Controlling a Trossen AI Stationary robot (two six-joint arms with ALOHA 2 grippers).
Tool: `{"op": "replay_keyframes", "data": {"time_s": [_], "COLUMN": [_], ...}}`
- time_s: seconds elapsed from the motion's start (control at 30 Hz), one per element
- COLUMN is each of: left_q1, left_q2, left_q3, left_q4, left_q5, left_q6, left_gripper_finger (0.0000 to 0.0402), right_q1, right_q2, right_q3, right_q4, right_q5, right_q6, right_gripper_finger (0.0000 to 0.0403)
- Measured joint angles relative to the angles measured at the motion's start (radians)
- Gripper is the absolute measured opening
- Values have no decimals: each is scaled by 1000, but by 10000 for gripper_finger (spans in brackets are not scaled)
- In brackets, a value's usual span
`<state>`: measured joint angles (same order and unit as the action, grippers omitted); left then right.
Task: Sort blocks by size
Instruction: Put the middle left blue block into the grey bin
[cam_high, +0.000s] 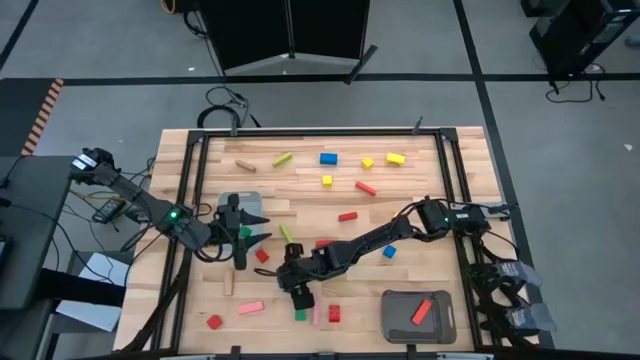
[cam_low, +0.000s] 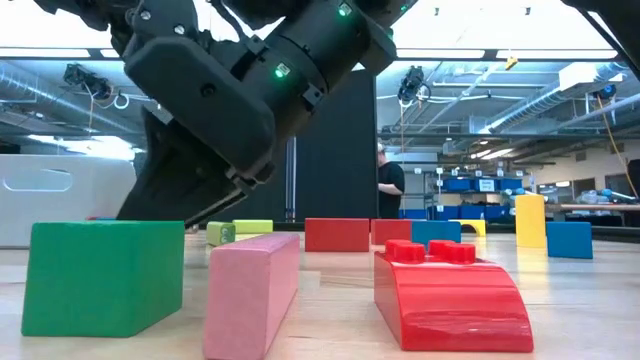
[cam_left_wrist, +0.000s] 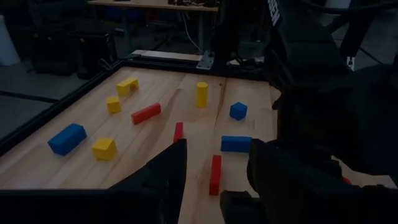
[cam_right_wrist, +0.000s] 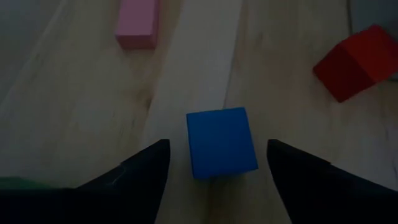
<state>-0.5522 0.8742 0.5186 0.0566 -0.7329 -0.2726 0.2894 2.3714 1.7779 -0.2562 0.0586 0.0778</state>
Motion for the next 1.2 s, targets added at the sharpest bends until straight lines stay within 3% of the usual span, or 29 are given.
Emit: {"op": "replay_keyframes", "data": {"time_s": [0.5,0.83,1.07,1.2], "left_q1": [0,0,0,-9], "left_q2": [0,-1,-18,-36], "left_q3": [0,0,0,0], "left_q4": [0,0,5,21], "left_q5": [-15,-22,-41,-42], "left_q6": [0,4,3,4], "left_gripper_finger": [181,181,181,181], "right_q1": [-16,-17,-37,-64], "right_q2": [0,15,13,5], "right_q3": [-35,-35,-12,24], "right_q4": [56,80,133,270], "right_q5": [-16,-33,2,31], "right_q6": [-55,-57,-97,-127], "right_gripper_finger": [224,144,144,144]}}
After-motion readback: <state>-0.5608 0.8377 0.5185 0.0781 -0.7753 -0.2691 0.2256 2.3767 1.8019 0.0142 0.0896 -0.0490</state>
